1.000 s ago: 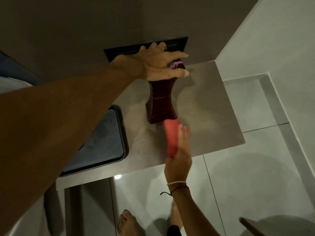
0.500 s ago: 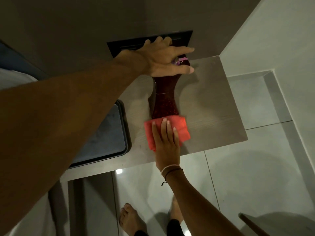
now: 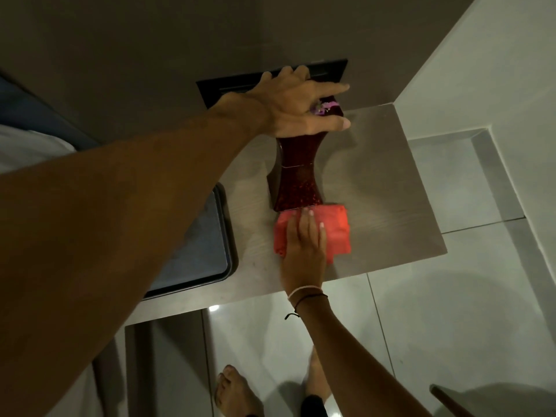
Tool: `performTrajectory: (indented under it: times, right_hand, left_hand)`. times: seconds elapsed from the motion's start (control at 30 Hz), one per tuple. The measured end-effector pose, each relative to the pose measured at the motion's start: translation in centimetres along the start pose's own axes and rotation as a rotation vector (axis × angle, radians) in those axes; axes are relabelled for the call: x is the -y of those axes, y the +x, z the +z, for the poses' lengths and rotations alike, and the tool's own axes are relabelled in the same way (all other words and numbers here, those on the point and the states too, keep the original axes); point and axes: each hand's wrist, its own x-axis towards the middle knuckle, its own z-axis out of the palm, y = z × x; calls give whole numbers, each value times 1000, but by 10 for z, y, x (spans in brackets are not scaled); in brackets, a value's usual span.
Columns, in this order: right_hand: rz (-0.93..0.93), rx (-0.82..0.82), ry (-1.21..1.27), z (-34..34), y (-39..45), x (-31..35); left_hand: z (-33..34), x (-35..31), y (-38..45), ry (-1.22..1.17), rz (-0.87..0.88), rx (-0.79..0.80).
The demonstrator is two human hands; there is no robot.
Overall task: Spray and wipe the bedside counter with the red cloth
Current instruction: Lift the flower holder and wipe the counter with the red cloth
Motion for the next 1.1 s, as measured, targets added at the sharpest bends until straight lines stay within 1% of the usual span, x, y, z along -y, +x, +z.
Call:
performTrajectory:
  times: [0.07,0.17,0.23,0.27,0.3,0.33,0.37,0.43,0.47,0.5,0.6,0.63,0.67,0.7,0.73,0.77,0.8,0.83,0.87,0.93,0.97,1.0,1.03,1.1]
  right_hand:
    - [-149,31,-3,2,1,0]
    - [-309,221,40,-4,-9,-9]
    - [-350,286,169,-13,-24,-14]
    - [-340,302,238,-18,-33,-15]
    - [-303,311,318,-23,-40,-16]
    - [-225,330,410,-28,-46,-18]
    - [-95,368,532,-34,-50,-21]
    - [265,505,886,-51,-54,-28]
    - [412,564,1072,-58,-55,-34]
    - [510,579,1205,-65,-55,-39]
    - [647,505,1478,-87,-48,-48]
    - [687,520,1588,-93,-44,-49]
    - [687,577,1662,-99,-41,-46]
    - [664,635,1701,-104,-38,-43]
    - [634,690,1706,-107,-35,-38]
    - [609,733,1703,-111,-32,-34]
    - [590,766,1688,-113,-29,-28]
    - [572,792,1675,-113,-26,-18]
    - [547,807,1671,-114,-22,-8]
    - [510,798,1662,-109,-12,19]
    - [505,771,1642,-106,-6,31]
    - [508,729,1606,-101,-1,46]
    - [515,677,1566,-95,4,60]
    - [529,585,1471,-81,13,83]
  left_hand:
    - [-1,-1,0,-6,-10,4]
    - [-1,-4,-3,4,-15,3]
    - [0,-8,-8,29,-13,2]
    - [2,-10,-11,45,-7,1]
    - [4,-13,-13,64,2,-8]
    - [7,-16,-17,86,9,-20]
    - [11,-19,-21,105,12,-36]
    - [21,-29,-31,158,7,-76]
    - [26,-35,-36,187,2,-93]
    - [32,-40,-41,215,-4,-107]
    - [44,-53,-52,249,-33,-136]
    - [46,-57,-56,239,-57,-171]
    - [48,-58,-66,198,-103,-240]
    - [52,-59,-78,108,-160,-337]
    - [57,-57,-95,-48,-226,-458]
    - [65,-54,-114,-248,-296,-567]
    - [76,-50,-135,-471,-374,-632]
    - [88,-43,-160,-687,-461,-640]
    - [99,-36,-181,-897,-540,-595]
    - [119,-23,-216,-1313,-648,-445]
    - [129,-17,-226,-1463,-666,-393]
    - [138,-10,-236,-1566,-693,-383]
    - [147,-3,-241,-1625,-728,-409]
    - [160,12,-244,-1596,-824,-495]
